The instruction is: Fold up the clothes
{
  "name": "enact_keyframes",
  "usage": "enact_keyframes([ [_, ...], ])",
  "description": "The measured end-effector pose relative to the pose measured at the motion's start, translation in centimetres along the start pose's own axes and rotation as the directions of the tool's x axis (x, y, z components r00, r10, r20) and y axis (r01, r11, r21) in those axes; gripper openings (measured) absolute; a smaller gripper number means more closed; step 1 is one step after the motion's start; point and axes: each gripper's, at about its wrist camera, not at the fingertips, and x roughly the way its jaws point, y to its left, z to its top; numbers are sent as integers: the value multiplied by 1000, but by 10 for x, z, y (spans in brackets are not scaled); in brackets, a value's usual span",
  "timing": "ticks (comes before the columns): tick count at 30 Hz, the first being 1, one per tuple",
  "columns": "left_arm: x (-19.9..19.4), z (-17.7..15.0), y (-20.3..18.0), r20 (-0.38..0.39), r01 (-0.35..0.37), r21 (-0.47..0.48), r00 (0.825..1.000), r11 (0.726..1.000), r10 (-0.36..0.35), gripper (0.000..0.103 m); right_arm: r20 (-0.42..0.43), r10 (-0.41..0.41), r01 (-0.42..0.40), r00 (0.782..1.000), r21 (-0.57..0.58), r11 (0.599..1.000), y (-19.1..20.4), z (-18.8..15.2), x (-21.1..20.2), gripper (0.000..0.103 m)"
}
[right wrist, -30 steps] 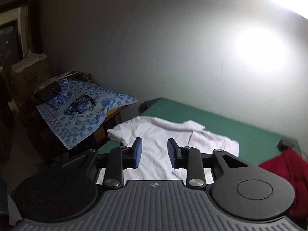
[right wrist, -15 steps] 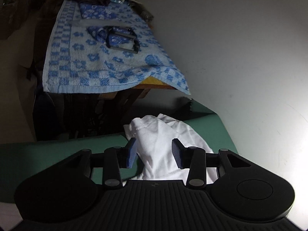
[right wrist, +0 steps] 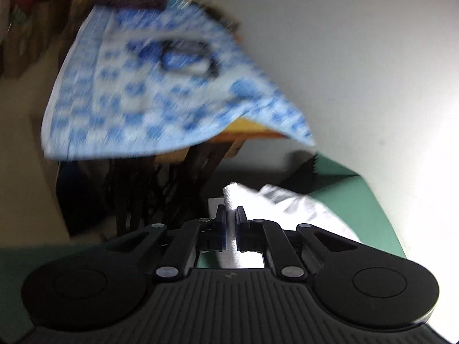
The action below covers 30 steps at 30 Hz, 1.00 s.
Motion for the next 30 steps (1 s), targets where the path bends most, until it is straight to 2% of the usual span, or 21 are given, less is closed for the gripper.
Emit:
enact_keyframes([
  [1,0,1,0,1,1,-8,1000,1000,-1,25,25,2,-3,1000,64,998,-10,1,-5,4],
  [2,0,3,-1,2,1,-16,1000,1000,-1,5,49,1,-9,999,151,988,-25,0,-10,4],
  [3,0,4,-1,3,2,-23,1000,1000,-2,0,71,-10,-8,997,243,970,-40,-2,-16,4],
  [5,1,7,-1,5,3,-39,1000,999,-3,0,125,-36,-21,991,428,903,-72,-11,-31,4],
  [8,0,12,-6,8,9,-36,1000,999,-8,0,190,-105,-49,976,665,746,-111,-46,-59,5],
  [11,-1,17,-22,9,15,37,1000,999,-16,0,190,-183,-45,965,802,596,-130,-90,-83,5],
  [15,-1,25,-38,-5,63,120,998,991,-63,0,162,-278,-50,947,927,371,-153,-149,-113,5],
  [20,9,28,-52,-77,128,182,990,975,-115,0,62,-277,7,959,970,243,-146,-204,-128,5],
  [21,8,29,-53,-81,125,192,991,973,-111,0,41,-271,24,962,973,231,-143,-211,-131,6],
  [22,7,29,-55,-84,121,201,991,972,-106,0,19,-265,42,964,974,222,-140,-218,-133,11],
  [23,3,30,-53,-70,106,209,993,972,-93,5,0,-258,59,966,974,219,-138,-224,-136,14],
  [25,-4,33,-49,-40,72,224,997,972,-65,18,-21,-243,76,970,973,219,-140,-230,-144,29],
  [26,-5,36,-44,-26,48,228,999,972,-43,35,-13,-247,72,969,971,229,-141,-231,-148,30],
  [27,-6,39,-38,-13,24,232,1000,972,-22,46,-5,-256,71,967,966,250,-144,-231,-154,30],
  [28,-2,42,-31,-9,-1,227,1000,974,3,49,8,-267,73,964,954,292,-151,-226,-157,30],
  [29,1,44,-24,-6,-26,222,1000,975,28,49,27,-265,69,964,935,348,-159,-218,-157,30],
  [30,9,45,-18,-36,-30,215,999,976,38,49,47,-241,59,969,909,413,-168,-209,-152,32],
])
